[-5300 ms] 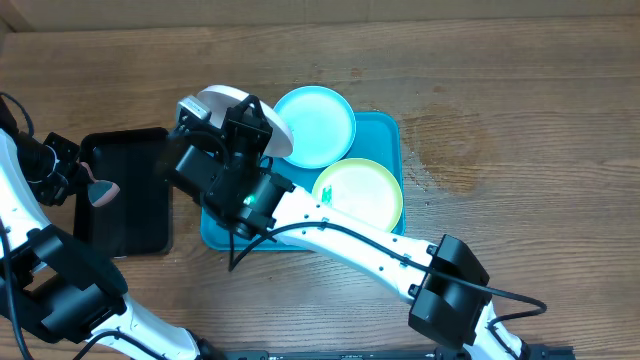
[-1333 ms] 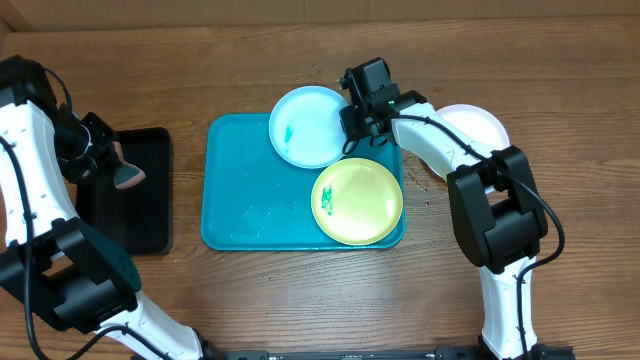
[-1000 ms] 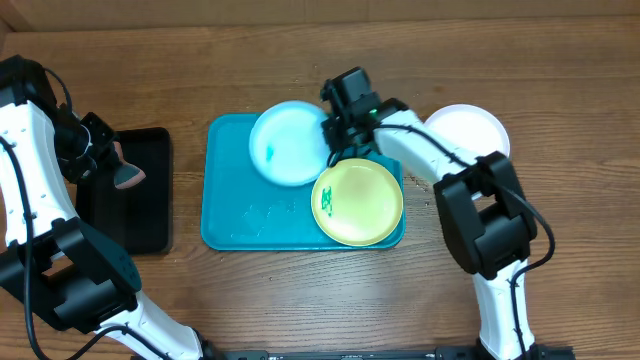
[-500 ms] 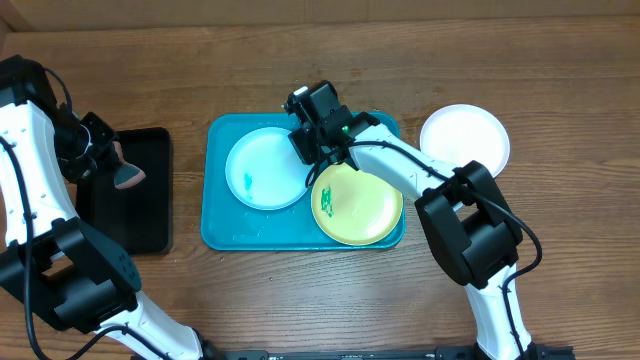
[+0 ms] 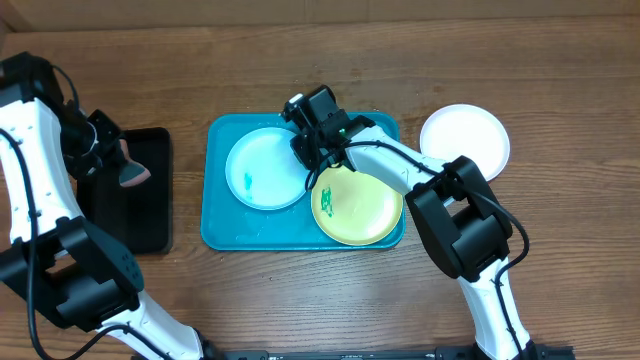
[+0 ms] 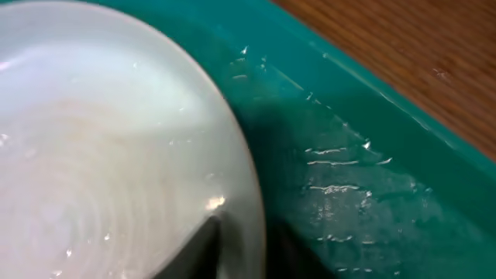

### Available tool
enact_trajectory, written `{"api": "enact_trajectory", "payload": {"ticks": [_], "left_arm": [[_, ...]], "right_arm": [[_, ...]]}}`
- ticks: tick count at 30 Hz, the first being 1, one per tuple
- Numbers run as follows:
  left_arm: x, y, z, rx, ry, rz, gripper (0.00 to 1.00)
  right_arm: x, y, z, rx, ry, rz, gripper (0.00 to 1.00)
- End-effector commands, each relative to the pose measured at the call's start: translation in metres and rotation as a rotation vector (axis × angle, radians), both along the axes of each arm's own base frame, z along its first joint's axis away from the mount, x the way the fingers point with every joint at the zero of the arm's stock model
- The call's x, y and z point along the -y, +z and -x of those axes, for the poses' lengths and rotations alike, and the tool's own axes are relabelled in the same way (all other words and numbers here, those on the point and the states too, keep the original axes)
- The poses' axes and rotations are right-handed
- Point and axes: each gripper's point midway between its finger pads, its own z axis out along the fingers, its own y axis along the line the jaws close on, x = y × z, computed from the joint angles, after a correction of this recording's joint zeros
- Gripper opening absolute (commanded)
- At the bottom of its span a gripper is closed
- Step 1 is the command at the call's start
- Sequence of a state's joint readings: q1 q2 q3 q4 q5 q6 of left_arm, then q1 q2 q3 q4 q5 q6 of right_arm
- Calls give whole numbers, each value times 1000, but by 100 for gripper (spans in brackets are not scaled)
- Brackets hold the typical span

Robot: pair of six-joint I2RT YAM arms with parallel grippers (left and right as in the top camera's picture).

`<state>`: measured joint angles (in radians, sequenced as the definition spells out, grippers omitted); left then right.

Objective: Clean dirty plates on tray and stack at the side
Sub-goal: 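Bring the sponge in the left gripper onto the light-blue plate and scrub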

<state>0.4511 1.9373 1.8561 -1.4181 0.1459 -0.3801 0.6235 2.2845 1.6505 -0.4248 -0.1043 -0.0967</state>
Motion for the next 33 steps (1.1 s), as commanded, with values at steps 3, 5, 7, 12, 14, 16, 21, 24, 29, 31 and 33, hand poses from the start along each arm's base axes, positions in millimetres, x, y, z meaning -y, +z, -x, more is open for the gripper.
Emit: {"api": "enact_trajectory", "payload": {"ticks": [3,5,7,12,14,16,21,24,29,31,33], "left_arm": [[19,13,-6,42,-76,-7,4],[28,9,-8,35,-100,-1,4],[41,2,-11,29,-131,9,4],[77,-21,-21,30,-228,20,4],[93,-32,-26,37,-270,20,4],[112,-42,-32,58,-314,33,4],[156,-57,-48,132,-414,70,4],[175,-59,-53,153,-454,71,4],[201,-59,-52,160,-518,73,4],[214,-61,-52,167,-550,74,4],[222,-64,-52,175,-570,74,4]], "right_arm": [[2,-12,12,-101,-74,0,4],[3,-11,14,-139,-128,-10,4],[5,-8,16,-172,-183,-23,4],[8,13,20,-218,-266,-44,4],[9,21,22,-231,-291,-52,4],[10,24,25,-242,-300,-50,4],[13,20,31,-261,-299,-28,20],[13,20,31,-262,-299,-29,21],[16,17,34,-274,-301,-16,17],[15,17,33,-272,-301,-18,4],[15,18,33,-272,-301,-18,4]]}}
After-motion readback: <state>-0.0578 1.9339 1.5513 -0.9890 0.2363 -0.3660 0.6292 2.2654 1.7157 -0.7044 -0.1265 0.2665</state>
